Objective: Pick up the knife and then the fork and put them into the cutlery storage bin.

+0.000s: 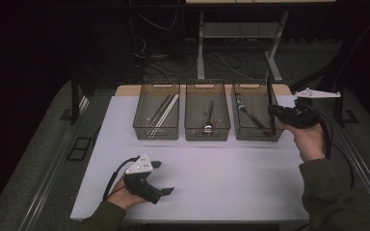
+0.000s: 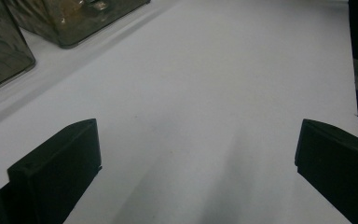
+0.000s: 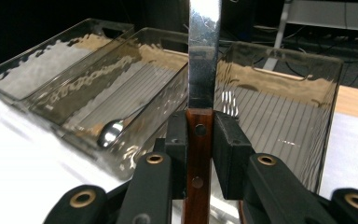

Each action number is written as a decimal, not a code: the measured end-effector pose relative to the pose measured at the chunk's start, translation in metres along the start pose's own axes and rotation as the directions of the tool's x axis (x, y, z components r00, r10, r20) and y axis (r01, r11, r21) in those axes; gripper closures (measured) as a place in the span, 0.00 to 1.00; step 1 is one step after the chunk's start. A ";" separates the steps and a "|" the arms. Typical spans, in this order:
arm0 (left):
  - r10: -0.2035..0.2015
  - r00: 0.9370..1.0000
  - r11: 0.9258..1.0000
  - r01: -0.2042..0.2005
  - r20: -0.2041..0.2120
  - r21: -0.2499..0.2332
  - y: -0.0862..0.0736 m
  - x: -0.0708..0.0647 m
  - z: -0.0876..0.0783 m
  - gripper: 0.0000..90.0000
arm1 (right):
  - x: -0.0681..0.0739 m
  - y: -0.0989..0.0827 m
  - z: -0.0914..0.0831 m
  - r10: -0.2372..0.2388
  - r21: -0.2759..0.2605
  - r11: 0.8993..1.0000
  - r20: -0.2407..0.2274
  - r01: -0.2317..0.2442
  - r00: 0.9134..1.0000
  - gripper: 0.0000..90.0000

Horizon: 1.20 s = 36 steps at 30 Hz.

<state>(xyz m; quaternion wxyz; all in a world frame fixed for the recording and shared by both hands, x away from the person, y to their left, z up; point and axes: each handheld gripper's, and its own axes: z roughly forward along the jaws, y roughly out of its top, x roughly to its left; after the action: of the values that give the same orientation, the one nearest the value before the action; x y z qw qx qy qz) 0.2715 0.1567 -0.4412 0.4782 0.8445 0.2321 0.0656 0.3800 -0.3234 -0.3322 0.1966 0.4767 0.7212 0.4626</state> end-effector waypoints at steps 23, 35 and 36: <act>0.004 1.000 1.000 -0.004 0.009 -0.011 0.001 -0.001 0.000 0.00 | -0.022 0.000 0.071 0.056 0.087 0.994 0.133 -0.068 0.990 0.86; 0.009 1.000 1.000 -0.009 0.012 -0.010 0.001 -0.002 0.000 0.00 | -0.024 -0.017 0.088 0.025 0.229 0.972 0.153 -0.060 0.988 0.86; 0.010 1.000 1.000 -0.010 0.012 -0.009 0.001 -0.002 0.000 0.00 | -0.024 -0.017 0.090 0.019 0.240 0.969 0.157 -0.057 0.987 0.86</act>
<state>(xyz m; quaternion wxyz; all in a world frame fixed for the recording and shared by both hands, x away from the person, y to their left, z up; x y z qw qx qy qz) 0.2706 0.1551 -0.4400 0.4829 0.8440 0.2245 0.0639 0.4474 -0.3032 -0.3953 0.1825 0.5450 0.7462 0.3360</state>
